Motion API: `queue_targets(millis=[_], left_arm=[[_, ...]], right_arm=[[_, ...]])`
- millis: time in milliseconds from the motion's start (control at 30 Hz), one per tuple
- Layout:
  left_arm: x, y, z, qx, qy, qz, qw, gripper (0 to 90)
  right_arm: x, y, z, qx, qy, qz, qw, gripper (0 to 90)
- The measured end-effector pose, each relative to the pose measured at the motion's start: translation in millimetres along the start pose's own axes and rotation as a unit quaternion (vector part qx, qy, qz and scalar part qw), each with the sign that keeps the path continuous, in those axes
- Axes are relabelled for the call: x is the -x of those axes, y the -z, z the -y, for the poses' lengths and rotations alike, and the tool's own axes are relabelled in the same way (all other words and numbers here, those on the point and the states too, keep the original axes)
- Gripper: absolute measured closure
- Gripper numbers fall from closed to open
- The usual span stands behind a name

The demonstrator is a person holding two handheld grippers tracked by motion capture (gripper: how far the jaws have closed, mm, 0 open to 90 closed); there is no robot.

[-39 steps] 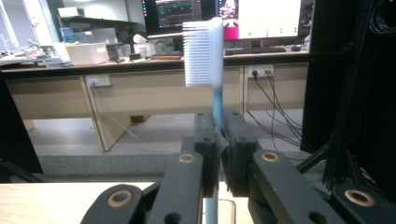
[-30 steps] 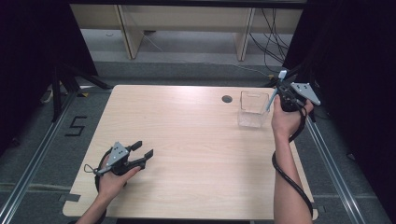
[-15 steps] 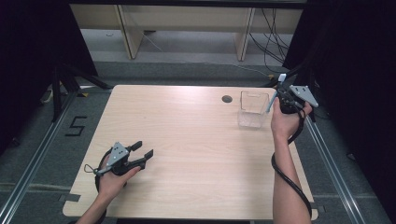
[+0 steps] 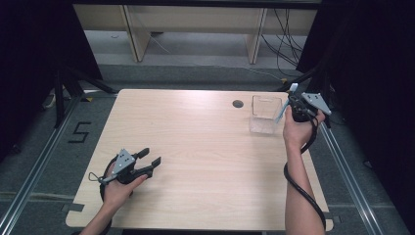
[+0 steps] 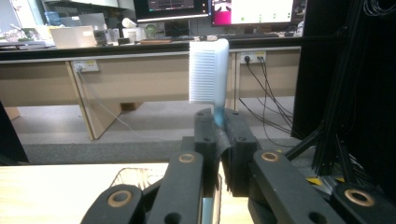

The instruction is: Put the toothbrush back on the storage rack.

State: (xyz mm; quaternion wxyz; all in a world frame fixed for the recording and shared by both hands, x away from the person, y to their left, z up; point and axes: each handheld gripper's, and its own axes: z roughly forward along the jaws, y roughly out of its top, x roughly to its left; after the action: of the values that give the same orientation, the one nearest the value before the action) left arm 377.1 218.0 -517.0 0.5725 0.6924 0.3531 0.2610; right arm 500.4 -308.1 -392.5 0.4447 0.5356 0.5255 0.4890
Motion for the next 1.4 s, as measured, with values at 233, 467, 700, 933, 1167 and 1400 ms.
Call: queue_targets(millis=[233,467,700,933,1167,1400], left_arm=[[-0.1,0.2,0.2,0.000,0.002,-0.001,1.0000,37.5],[-0.4,-0.3,0.3,0.000,-0.001,0.000,1.0000,37.5],[-0.9,0.4,-0.3,-0.007,-0.011,-0.002,0.9999,37.5],[-0.9,0.5,-0.2,-0.006,-0.010,-0.002,0.9999,37.5],[-1.1,0.4,-0.4,-0.006,-0.009,-0.002,0.9999,37.5],[-1.3,-0.4,-0.1,-0.005,-0.011,-0.001,0.9999,37.5]], right_arm=[[0.5,0.7,3.5,-0.005,-0.004,0.002,1.0000,85.7],[1.4,1.3,8.0,-0.010,0.000,0.003,0.9999,85.8],[-0.1,0.3,13.9,-0.012,-0.001,0.003,0.9999,85.8],[-1.4,-0.4,19.9,-0.019,-0.004,0.002,0.9998,85.7],[0.1,0.0,26.4,-0.028,-0.005,0.004,0.9996,85.7],[0.9,-1.1,31.5,-0.029,-0.004,0.007,0.9995,85.7]])
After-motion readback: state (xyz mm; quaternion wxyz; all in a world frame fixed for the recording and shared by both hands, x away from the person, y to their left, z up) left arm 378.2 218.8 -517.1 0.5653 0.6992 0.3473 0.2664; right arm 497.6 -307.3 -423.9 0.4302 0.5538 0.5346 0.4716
